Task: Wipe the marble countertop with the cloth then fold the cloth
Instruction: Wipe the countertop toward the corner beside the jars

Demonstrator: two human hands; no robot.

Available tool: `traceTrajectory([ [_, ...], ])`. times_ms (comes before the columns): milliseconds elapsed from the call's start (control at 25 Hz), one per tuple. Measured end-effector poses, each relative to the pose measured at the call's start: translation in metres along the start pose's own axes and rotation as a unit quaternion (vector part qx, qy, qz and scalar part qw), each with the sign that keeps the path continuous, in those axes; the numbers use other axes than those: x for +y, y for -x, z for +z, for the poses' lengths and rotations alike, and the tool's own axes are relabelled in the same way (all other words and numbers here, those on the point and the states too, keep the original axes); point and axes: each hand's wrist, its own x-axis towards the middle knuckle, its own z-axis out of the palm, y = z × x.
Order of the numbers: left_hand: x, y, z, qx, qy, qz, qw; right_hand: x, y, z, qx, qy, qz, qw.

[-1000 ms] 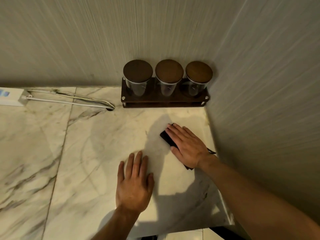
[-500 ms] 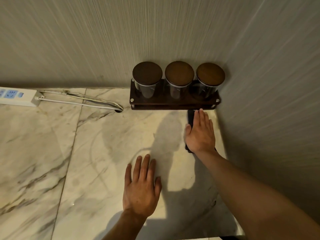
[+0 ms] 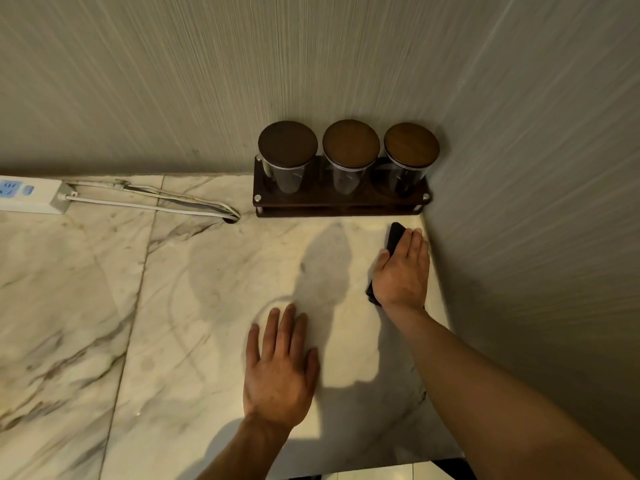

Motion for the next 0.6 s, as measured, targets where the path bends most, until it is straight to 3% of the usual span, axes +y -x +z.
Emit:
traceTrajectory([
  [600,0.001,0.001,-0.005,0.006,0.006,0.009,1.000,0.034,0.081,-0.008,0.024,0.001,0.027,0.999],
])
